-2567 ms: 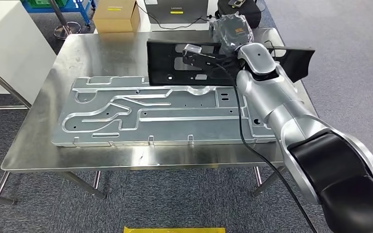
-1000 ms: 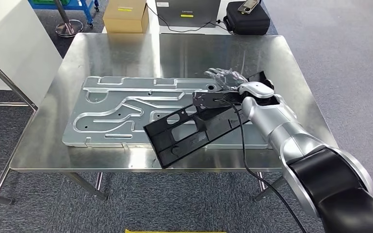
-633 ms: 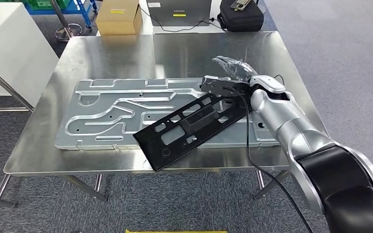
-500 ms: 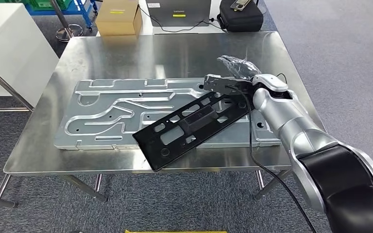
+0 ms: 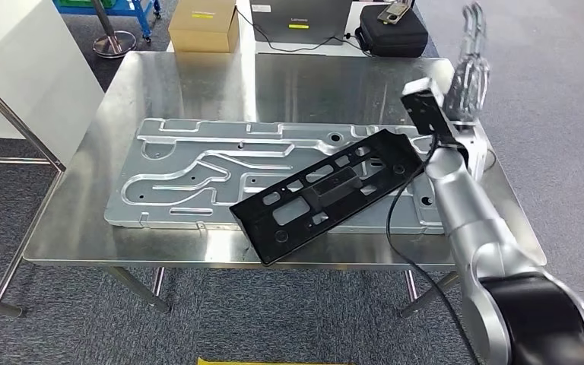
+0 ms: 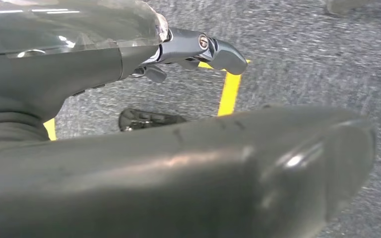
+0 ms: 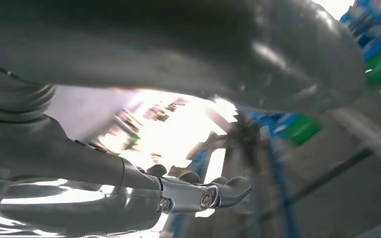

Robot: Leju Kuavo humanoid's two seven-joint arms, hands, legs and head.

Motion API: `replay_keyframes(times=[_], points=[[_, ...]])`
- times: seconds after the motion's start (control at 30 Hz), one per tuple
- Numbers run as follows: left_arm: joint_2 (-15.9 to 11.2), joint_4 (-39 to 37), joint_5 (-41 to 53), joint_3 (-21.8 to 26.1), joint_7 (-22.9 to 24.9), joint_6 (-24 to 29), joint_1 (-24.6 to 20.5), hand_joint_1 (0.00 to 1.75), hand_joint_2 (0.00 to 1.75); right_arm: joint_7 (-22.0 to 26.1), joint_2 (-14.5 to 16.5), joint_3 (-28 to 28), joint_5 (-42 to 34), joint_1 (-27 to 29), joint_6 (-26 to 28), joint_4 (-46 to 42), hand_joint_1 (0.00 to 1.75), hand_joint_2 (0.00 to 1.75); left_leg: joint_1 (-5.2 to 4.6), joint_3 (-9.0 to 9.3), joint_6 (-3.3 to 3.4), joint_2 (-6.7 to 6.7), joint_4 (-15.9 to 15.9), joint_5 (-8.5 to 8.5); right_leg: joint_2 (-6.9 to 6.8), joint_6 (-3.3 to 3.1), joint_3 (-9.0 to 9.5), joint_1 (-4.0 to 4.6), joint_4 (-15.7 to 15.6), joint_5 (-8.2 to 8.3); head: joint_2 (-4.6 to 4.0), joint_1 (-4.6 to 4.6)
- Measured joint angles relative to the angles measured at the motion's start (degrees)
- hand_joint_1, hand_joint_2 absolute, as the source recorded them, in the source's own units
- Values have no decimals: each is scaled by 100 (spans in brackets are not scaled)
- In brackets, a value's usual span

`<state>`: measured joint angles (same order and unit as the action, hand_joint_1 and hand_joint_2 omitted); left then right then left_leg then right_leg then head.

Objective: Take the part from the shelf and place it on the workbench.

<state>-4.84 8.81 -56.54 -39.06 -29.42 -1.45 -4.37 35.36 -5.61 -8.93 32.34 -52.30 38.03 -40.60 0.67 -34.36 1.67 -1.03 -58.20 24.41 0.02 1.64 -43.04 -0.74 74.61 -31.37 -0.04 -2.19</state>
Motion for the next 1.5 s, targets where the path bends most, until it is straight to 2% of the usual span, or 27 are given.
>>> replay_keyframes(times=[0.03, 0.1, 0.17, 0.27, 0.33, 0.43, 0.47, 0.5, 0.53, 0.6, 0.67, 0.8, 0.83, 0.9, 0.97, 1.0, 1.03, 1.07, 1.13, 1.17, 1.2, 1.3, 1.33, 1.37, 1.43, 1.47, 1.5], points=[[5, 0, -8, 1, -8, -3, 31, 0, 0, -20, -10, 120, -47, 225, 31, -355, 0, 0, -5, 0, -4, -11, -6, 5, 0, -15, 79, 0, -188, 135, 0, 1], [19, 0, -17, 0, -16, -5, 52, 0, 0, -17, -24, 269, -24, 505, 40, -878, 0, 0, -29, -3, -27, -8, -20, 19, 1, -66, 456, 16, -980, 490, 0, 0], [27, 0, -32, 0, -26, -15, 41, 0, 0, 123, -22, 493, 320, 811, 86, -1459, 0, 0, -53, 2, -65, -8, -30, 38, -2, -112, 722, 48, -1516, 656, 0, -6], [35, -1, -139, 20, -50, -29, 77, 0, 0, 411, 68, 1253, 1112, 1971, 187, -3021, 0, 0, -41, 31, -137, -48, -29, 82, -66, -177, 819, 73, -1617, 641, 0, -8], [54, -2, -241, 61, -67, -28, 143, 0, 0, 437, 183, 1874, 1209, 2954, 210, -4175, 0, 0, -32, -22, -192, -16, -223, 270, -131, -238, 870, 54, -1656, 627, 0, -11], [83, -2, -366, 109, -94, -31, 215, 0, 0, 432, 327, 2726, 937, 4092, 216, -5324, 0, 0, -6, -400, -251, 61, -1224, 863, -162, -299, 889, 52, -1658, 602, -1, -14], [86, -2, -399, 120, -114, -33, 229, 0, 0, 431, 369, 2969, 870, 4462, 216, -5553, 0, 0, 1, -507, -264, 67, -1511, 975, -159, -302, 894, 54, -1655, 593, -1, -13], [88, -2, -422, 130, -136, -37, 243, 0, 0, 432, 421, 3190, 868, 4828, 214, -5723, 0, 0, 3, -534, -271, 69, -1617, 979, -157, -301, 898, 53, -1650, 582, -1, -13], [90, -2, -437, 138, -156, -42, 261, 0, 0, 432, 487, 3403, 924, 5153, 213, -5843, 0, 0, 5, -451, -271, 70, -1490, 874, -146, -296, 903, 51, -1641, 571, -1, -14], [92, -2, -444, 140, -181, -54, 291, 0, 0, 432, 647, 3786, 1093, 5628, 211, -5916, 0, 0, 5, -51, -243, 68, -737, 527, -102, -277, 907, 42, -1610, 553, 0, -15], [92, -3, -446, 141, -198, -75, 293, 0, 0, 431, 791, 4139, 1240, 5967, 188, -5768, 0, 0, -11, 255, -196, 60, -141, 343, -60, -230, 905, 55, -1577, 550, 0, -11], [103, -4, -488, 142, -218, -124, 266, 0, 0, 427, 1006, 4721, 1553, 6256, 99, -4791, 0, 0, -27, 299, -72, 73, 15, 263, -27, -90, 894, 45, -1575, 562, 0, -8], [108, -4, -506, 142, -230, -130, 257, 0, 0, 429, 1029, 4847, 1623, 6270, 101, -4445, 0, 0, -21, 289, -26, 81, 49, 219, -21, -60, 866, 36, -1497, 458, -1, -6], [115, -4, -530, 143, -259, -138, 245, 0, 0, 428, 1048, 5078, 1751, 6263, 131, -3725, 0, 0, -21, 237, 41, 94, 87, 139, -13, -17, 703, 14, -1019, 25, -1, -1], [119, -8, -538, 143, -273, -142, 253, 0, 0, 417, 1066, 5326, 1966, 6203, 161, -3037, 0, 0, -40, 145, 60, 99, 82, 76, -11, 14, 496, -9, -331, -403, 0, -2], [120, -11, -543, 143, -275, -142, 258, 0, 0, 358, 1070, 5500, 2159, 6131, 164, -2645, 0, 0, -48, 96, 54, 103, 74, 44, -12, 27, 485, -20, -157, -465, 0, -3], [122, -15, -552, 143, -280, -144, 262, 0, 0, 206, 1059, 5704, 2416, 6032, 148, -2212, 0, 0, -52, 46, 46, 107, 64, 11, -12, 34, 582, -31, -195, -413, 0, -3], [128, -17, -564, 143, -287, -150, 264, 0, 0, -39, 1031, 5919, 2714, 5924, 111, -1738, 0, 0, -53, -2, 33, 109, 50, -21, -13, 34, 795, -42, -451, -278, 0, -3], [147, -17, -579, 142, -307, -165, 271, 0, 0, -629, 945, 6304, 3265, 5731, 26, -762, 0, 0, -57, -81, -6, 102, 16, -80, -11, 11, 1356, -49, -1244, -46, 0, -3], [155, -18, -582, 142, -313, -172, 280, 0, 0, -824, 910, 6435, 3422, 5669, -2, -362, 0, 0, -61, -96, -36, 97, 7, -107, -7, -11, 1541, -37, -1528, 22, 0, -5], [161, -20, -583, 141, -320, -175, 288, 0, 0, -931, 885, 6543, 3509, 5622, -12, -18, 0, 0, -65, -102, -71, 95, 0, -133, -2, -35, 1633, -21, -1696, 34, 0, -5], [164, -32, -586, 140, -339, -178, 309, 0, 0, -1014, 836, 6780, 3586, 5528, -12, 709, 0, 0, -61, -126, -183, 95, 0, -195, -1, -144, 1559, -10, -1758, 121, 0, -9], [167, -37, -587, 140, -344, -178, 316, 0, 0, -1023, 822, 6836, 3595, 5500, -11, 881, 0, 0, -54, -169, -211, 94, -68, -91, -7, -192, 1505, -18, -1757, 178, 0, -12], [170, -42, -588, 140, -349, -177, 323, 0, 0, -1025, 811, 6879, 3599, 5475, -11, 1018, 0, 0, -48, -236, -233, 93, -230, 119, -17, -238, 1441, -27, -1767, 239, 0, -12], [179, -46, -588, 139, -352, -177, 323, 0, 0, -1022, 793, 6939, 3600, 5437, -11, 1226, 0, 0, -37, -408, -255, 94, -859, 735, -31, -295, 1295, -12, -1764, 356, 0, -15], [181, -46, -588, 138, -352, -178, 320, 0, 0, -1022, 786, 6960, 3600, 5427, -11, 1309, 0, 0, -35, -469, -262, 94, -1223, 962, -36, -306, 1216, 1, -1759, 415, 0, -15], [182, -46, -588, 138, -352, -178, 316, 0, 0, -1022, 780, 6978, 3600, 5420, -11, 1384, 0, 0, -35, -473, -263, 94, -1499, 1057, -38, -308, 1133, 14, -1750, 475, 0, -15]])
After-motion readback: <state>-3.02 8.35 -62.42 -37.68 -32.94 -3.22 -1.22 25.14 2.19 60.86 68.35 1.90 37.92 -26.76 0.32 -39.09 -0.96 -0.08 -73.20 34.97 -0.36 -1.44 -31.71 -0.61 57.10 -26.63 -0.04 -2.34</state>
